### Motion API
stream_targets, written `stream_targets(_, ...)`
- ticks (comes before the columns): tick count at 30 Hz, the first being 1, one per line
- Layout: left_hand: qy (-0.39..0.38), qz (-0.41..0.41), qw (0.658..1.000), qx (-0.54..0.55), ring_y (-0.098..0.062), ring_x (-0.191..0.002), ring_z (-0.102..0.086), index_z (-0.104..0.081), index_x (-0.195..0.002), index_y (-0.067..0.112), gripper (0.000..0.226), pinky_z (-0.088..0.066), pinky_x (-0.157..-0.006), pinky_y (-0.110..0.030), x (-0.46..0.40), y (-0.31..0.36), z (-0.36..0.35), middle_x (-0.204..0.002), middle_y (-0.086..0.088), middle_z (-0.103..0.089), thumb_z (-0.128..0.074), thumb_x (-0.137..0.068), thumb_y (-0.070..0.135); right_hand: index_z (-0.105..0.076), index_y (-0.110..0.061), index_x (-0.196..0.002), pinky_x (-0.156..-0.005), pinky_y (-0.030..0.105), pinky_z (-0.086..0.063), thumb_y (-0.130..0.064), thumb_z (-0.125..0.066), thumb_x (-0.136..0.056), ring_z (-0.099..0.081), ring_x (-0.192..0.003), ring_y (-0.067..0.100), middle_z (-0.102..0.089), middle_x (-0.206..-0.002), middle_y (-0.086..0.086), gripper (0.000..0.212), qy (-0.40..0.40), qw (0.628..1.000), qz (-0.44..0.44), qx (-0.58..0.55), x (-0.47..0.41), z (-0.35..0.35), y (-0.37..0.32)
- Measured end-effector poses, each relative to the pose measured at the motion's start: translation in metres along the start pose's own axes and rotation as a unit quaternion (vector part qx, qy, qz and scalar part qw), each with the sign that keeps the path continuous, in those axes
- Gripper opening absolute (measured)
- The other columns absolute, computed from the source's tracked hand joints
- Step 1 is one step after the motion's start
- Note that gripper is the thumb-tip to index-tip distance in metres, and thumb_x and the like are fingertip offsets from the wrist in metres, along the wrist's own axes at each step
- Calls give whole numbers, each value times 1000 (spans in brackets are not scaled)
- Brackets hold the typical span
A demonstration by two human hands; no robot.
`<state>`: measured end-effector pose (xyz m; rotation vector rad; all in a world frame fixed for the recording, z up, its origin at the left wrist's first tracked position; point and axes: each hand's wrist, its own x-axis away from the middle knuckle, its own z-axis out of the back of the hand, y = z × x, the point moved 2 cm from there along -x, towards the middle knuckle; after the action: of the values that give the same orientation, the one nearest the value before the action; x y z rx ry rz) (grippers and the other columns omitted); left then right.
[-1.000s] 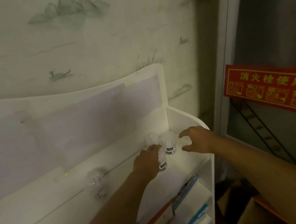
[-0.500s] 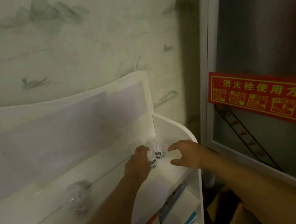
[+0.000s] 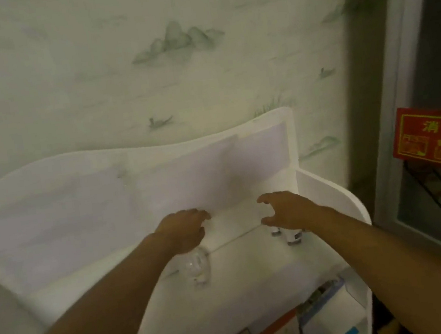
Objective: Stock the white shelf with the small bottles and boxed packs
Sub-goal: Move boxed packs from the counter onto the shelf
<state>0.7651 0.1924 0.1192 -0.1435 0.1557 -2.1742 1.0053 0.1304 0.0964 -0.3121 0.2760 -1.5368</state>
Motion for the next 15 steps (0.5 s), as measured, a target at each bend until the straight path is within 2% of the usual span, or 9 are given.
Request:
stream_targets(7,-30,93,992,-77,-19,-127,-49,-47,-135,33,41,-42,-103,-37,124,-130,24,-142,6,-48,-45,-95,41,-39,-26,-145,-112,41,-35,-43,-61,-90,-41,-136,25,-42,-150,3,62,27,988,149,42,-45,-8,-156)
stream_targets(10,-18,144,985,-88,-17,-124,-51,-50,-133,35,39,-44,-101,-35,182,-184,32,-139,8,-51,-46,-94,43,-40,-26,-144,-112,43,-34,-44,-60,-89,-40,-137,25,-40,-151,2,61,32,978,201,38,-49,-18,-226)
stream_targets(15,26,204,977,-60,-16,-120,-54,-53,-130,34,37,-46,-95,-33,263,-256,32,-133,7,-55,-48,-94,41,-44,-22,-141,-111,39,-35,-43,-61,-90,-43,-133,23,-45,-146,4,57,22,966,256,-29,-36,-53,-342)
